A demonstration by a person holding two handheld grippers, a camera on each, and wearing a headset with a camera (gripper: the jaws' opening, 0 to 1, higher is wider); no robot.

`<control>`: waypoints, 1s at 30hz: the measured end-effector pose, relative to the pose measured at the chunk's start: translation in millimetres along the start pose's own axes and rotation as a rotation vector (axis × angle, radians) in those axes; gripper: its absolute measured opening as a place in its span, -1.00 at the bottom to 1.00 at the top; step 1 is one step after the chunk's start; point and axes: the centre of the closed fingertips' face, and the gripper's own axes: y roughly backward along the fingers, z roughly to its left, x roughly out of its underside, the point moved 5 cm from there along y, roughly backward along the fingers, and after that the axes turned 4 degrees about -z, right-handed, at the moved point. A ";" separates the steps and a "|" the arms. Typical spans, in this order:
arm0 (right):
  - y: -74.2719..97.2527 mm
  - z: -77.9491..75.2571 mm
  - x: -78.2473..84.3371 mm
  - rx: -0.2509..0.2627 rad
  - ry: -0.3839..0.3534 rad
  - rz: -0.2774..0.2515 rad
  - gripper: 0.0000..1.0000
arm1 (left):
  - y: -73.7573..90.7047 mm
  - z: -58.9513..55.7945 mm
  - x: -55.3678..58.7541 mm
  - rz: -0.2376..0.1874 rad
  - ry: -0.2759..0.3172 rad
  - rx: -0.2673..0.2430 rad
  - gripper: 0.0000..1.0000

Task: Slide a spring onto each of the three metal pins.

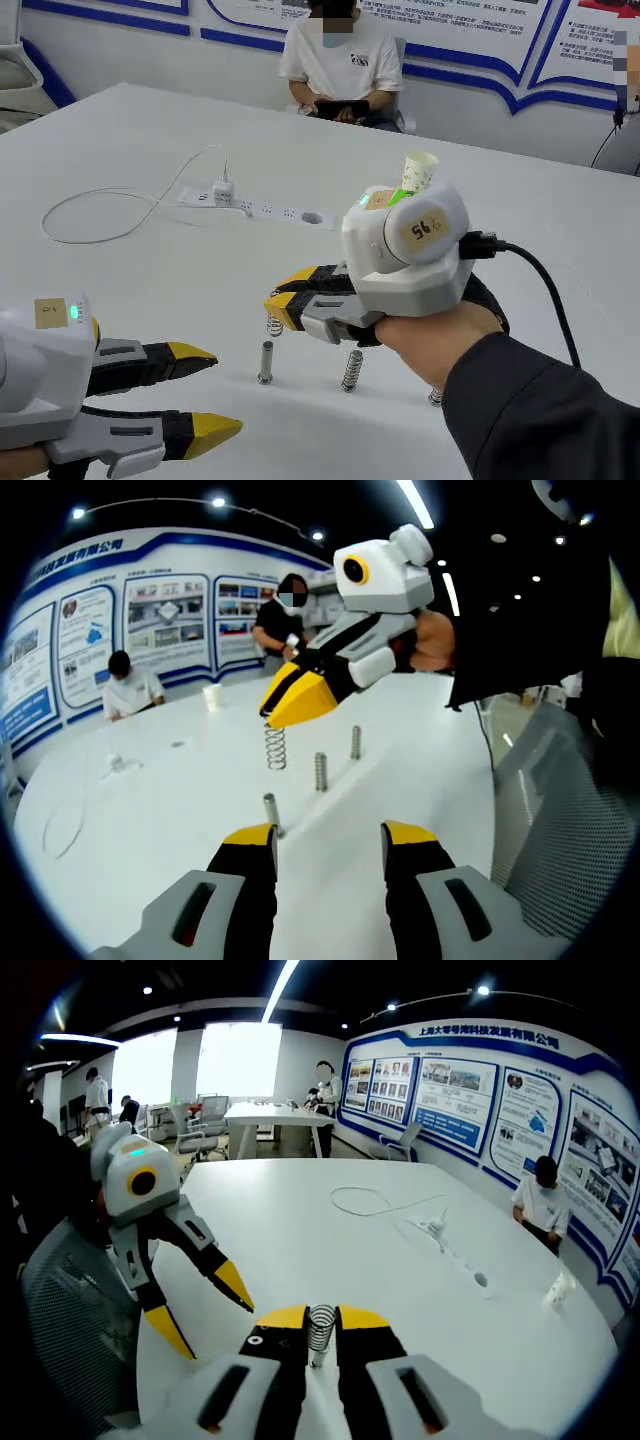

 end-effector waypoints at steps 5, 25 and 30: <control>-8.3 -3.6 7.3 0.008 -0.008 0.003 -0.78 | -0.4 -0.3 1.4 -0.002 0.008 -0.004 -0.13; -21.4 -4.3 22.9 -0.001 -0.032 0.009 -0.78 | -0.6 0.3 5.9 0.008 0.021 -0.004 -0.15; -23.9 -3.4 25.6 -0.004 -0.032 0.014 -0.78 | -0.1 0.4 7.3 0.011 0.026 -0.005 -0.15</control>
